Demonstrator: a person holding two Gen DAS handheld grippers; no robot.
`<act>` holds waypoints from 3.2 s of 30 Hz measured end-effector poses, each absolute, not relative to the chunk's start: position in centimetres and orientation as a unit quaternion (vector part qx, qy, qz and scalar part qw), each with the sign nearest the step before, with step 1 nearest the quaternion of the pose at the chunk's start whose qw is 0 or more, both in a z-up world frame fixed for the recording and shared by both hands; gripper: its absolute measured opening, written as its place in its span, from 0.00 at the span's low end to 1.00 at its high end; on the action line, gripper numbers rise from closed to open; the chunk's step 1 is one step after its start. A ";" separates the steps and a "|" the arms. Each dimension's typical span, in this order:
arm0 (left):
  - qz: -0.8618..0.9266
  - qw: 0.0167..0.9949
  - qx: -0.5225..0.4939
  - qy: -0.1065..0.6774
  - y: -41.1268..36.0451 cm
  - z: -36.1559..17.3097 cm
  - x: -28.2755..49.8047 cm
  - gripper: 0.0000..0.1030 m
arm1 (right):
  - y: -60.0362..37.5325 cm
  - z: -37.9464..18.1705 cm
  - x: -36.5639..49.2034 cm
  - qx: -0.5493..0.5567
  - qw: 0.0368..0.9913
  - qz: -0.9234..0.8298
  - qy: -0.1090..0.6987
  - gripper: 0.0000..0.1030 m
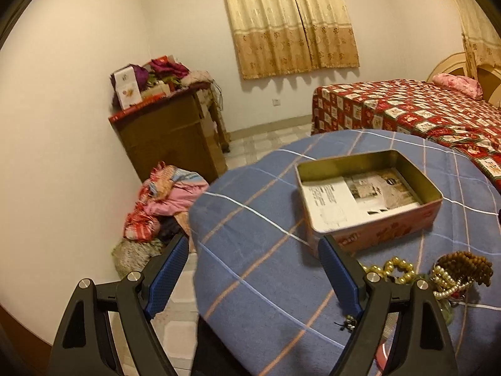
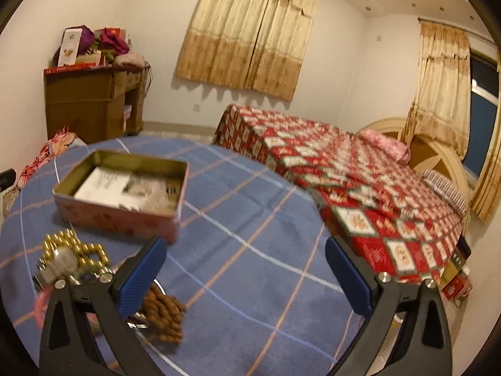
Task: Organize jewelry
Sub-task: 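Grasp the brown wooden bead bracelet with the right tool while the left tool grasps the silver watch, then lift the bracelet and watch and carry both tools over the open tin box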
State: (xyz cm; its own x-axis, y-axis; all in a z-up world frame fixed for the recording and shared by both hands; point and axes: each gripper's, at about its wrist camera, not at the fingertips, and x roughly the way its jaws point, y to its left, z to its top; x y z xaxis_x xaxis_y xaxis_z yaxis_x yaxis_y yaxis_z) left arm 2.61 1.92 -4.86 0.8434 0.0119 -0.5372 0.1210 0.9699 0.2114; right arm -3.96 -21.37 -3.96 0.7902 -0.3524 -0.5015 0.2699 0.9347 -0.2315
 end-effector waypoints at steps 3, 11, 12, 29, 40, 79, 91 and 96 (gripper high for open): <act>-0.037 0.947 0.126 0.292 1.3 -6.3 2.8 0.82 | -21.9 -5.0 -4.1 -0.053 0.943 -0.157 0.290 0.97; -0.076 0.936 0.129 0.320 -0.4 -8.8 2.9 0.82 | -22.2 -7.4 -4.3 -0.054 0.935 -0.142 0.320 0.89; -0.082 0.935 0.128 0.322 -0.6 -9.0 2.9 0.82 | -22.4 -7.5 -4.5 -0.046 0.936 -0.139 0.321 0.88; -0.200 0.909 0.086 0.355 -1.8 -10.2 3.0 0.00 | -18.7 -9.1 -4.0 -0.050 0.933 0.002 0.355 0.41; -0.185 0.924 0.071 0.328 0.6 -7.7 3.2 0.00 | -20.1 -7.8 -4.6 -0.035 0.946 -0.020 0.322 0.27; -0.240 0.901 0.114 0.345 -2.4 -7.8 -2.2 0.14 | -20.6 -7.9 -6.3 -0.034 0.947 -0.025 0.319 0.27; -0.236 0.917 0.090 0.310 -1.0 -4.1 -1.5 0.14 | -21.4 -6.3 -6.1 -0.032 0.955 -0.036 0.292 0.27; -0.230 0.923 0.085 0.296 -0.5 -2.8 -0.5 0.14 | -21.6 -5.8 -5.7 -0.034 0.956 -0.038 0.289 0.26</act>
